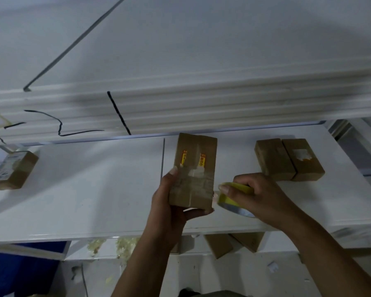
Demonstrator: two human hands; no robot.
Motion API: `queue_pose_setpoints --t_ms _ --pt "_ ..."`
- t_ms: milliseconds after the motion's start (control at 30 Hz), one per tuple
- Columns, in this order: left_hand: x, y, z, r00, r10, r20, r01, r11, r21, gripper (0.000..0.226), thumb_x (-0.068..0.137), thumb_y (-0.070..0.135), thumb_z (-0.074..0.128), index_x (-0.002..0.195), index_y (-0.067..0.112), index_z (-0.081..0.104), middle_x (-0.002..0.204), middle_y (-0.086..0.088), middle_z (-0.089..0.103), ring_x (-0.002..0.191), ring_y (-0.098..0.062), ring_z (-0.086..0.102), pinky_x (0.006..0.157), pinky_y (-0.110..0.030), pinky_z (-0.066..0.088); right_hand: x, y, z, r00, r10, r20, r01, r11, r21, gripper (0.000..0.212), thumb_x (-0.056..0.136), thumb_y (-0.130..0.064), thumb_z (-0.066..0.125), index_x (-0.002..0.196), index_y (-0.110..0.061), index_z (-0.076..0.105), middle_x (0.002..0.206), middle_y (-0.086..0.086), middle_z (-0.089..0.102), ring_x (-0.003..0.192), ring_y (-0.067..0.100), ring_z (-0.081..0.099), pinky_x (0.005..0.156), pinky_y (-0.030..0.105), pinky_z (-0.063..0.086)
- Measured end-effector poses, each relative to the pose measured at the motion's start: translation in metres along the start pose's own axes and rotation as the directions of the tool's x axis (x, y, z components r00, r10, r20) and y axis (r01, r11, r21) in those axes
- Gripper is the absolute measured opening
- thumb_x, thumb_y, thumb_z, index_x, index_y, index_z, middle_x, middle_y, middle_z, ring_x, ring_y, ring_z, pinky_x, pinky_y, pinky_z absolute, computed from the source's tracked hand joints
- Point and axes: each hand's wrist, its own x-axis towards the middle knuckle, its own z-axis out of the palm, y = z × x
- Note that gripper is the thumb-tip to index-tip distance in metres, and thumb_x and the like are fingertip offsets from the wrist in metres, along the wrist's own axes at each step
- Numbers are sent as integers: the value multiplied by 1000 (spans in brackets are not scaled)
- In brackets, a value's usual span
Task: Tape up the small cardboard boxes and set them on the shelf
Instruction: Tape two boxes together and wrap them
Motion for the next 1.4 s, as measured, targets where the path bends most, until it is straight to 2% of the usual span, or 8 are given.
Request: queue_pose_setpoints --t_ms 333,467,633,700,767,967,1233,1400 --pt "1 -12 -9 995 -93 -23 95 984 153 51 96 65 57 128 30 76 130 -14 76 120 -34 73 96 -46 60 0 12 14 993 44 109 -37 997 -63 42 98 -40 66 57 -46 59 54 -18 53 54 0 52 58 20 33" --pt "-2 -10 -14 1000 -19 -21 23 971 238 73 83 63 78 136 14 67 126 -14 77 117 -32 75 88 -41 64 3 10 15 998 14 61 -10 998 -68 40 94 -51 68 61 -29 62 57 -10 55 57 3 54 57 23 38" --pt "5 -9 -30 997 -75 -35 73 996 -59 53 95 54 67 131 17 76 140 -18 71 129 -35 69 96 -47 62 1 14 2 996 -28 87 -9 920 392 71 77 -78 68 84 -7 65 78 18 59 77 29 64 71 20 47" --pt "7 -14 -34 992 -119 -34 112 982 -152 50 98 55 62 129 20 77 140 -16 71 127 -33 70 94 -47 63 0 15 4 999 9 37 -27 859 511 69 65 -82 77 91 -17 76 80 7 70 85 18 72 77 17 52" --pt "7 -21 -34 990 -130 -46 125 987 -98 54 95 58 60 127 19 79 136 -17 73 122 -33 73 90 -45 64 1 11 10 998 -68 -4 60 847 528 67 72 -74 79 73 -9 64 67 -2 48 70 8 58 66 18 47" --pt "2 -21 -29 995 -54 -81 80 931 357 82 73 80 75 132 24 69 122 -8 80 110 -26 79 95 -50 64 0 -4 13 986 -167 5 149 891 428 65 86 -69 68 69 -11 46 69 2 26 63 18 32 59 33 25" --pt "8 -19 -37 998 44 -39 -29 946 323 64 81 57 79 132 20 65 119 -6 80 106 -25 80 81 -36 66 9 5 19 991 -109 77 94 979 183 43 87 -59 65 62 -27 50 60 -10 38 56 5 42 56 17 32" --pt "38 -16 -56 987 42 -154 25 913 407 63 70 54 90 109 6 79 105 -16 83 98 -33 81 84 -46 68 44 45 19 999 -48 25 49 997 -52 53 83 -70 62 59 -25 48 55 -7 39 53 7 46 56 34 36"
